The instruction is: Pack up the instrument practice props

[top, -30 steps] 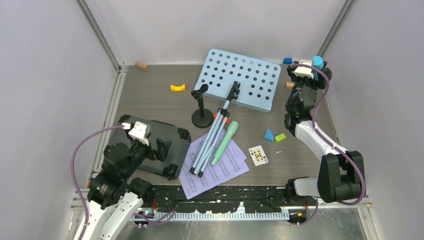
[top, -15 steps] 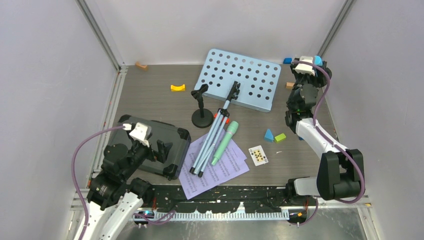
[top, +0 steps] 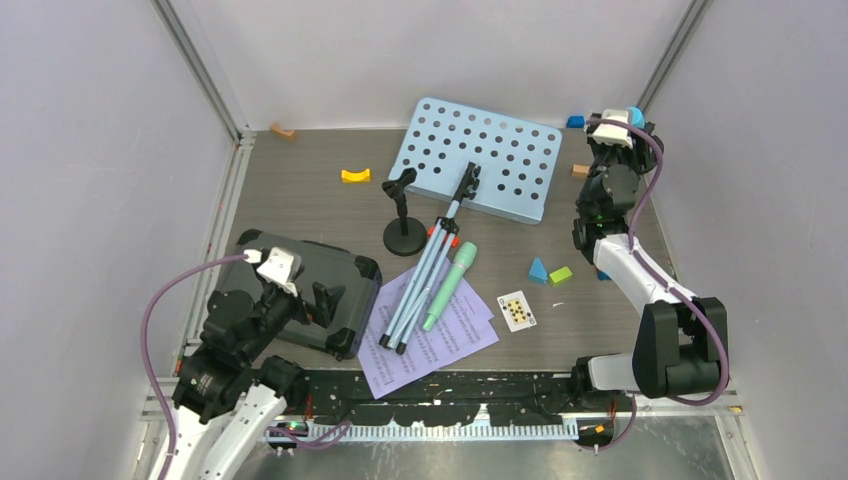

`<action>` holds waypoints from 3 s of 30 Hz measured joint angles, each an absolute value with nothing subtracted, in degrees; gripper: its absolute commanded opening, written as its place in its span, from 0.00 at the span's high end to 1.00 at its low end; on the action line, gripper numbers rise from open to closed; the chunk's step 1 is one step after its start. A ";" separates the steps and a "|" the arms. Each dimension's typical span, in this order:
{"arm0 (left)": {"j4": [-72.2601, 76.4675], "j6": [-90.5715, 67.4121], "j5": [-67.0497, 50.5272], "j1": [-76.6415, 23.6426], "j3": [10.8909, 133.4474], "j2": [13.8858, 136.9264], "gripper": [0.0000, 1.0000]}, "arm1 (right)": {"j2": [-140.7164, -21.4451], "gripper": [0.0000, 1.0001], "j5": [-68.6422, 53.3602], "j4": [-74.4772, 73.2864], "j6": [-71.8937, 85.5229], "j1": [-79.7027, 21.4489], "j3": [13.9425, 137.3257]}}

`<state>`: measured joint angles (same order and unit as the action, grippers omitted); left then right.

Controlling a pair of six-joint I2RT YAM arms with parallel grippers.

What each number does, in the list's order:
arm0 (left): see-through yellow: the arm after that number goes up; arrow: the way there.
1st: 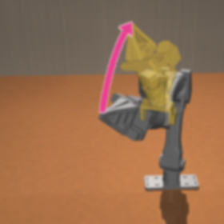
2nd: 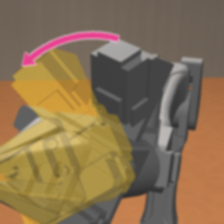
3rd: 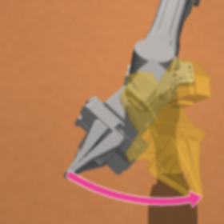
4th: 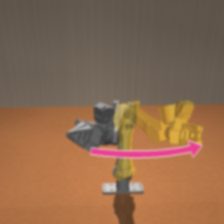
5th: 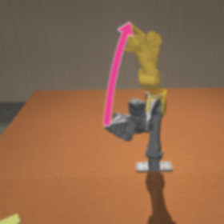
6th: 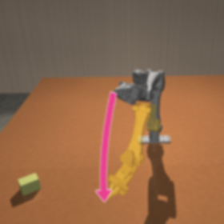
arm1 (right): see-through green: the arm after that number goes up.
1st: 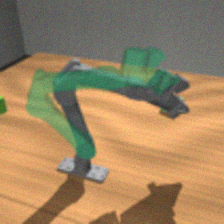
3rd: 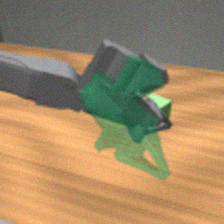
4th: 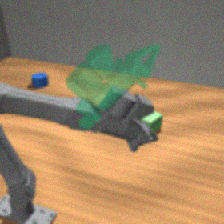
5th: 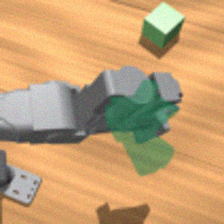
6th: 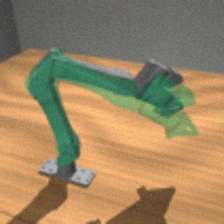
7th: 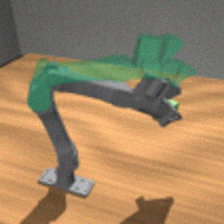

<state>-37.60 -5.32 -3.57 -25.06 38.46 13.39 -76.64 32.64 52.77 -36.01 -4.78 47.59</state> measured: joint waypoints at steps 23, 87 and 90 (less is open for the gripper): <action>-37.60 -5.28 -3.53 -25.06 38.44 12.60 0.00 | -75.55 1.00 32.69 48.29 -32.62 -4.40 53.93; -37.63 -5.10 1.52 -25.06 38.44 11.66 0.00 | -57.76 1.00 -16.88 -12.53 60.31 -21.10 26.85; -37.63 -5.10 1.52 -25.06 38.44 11.66 0.00 | -63.68 1.00 -13.96 -10.44 59.68 -25.28 27.59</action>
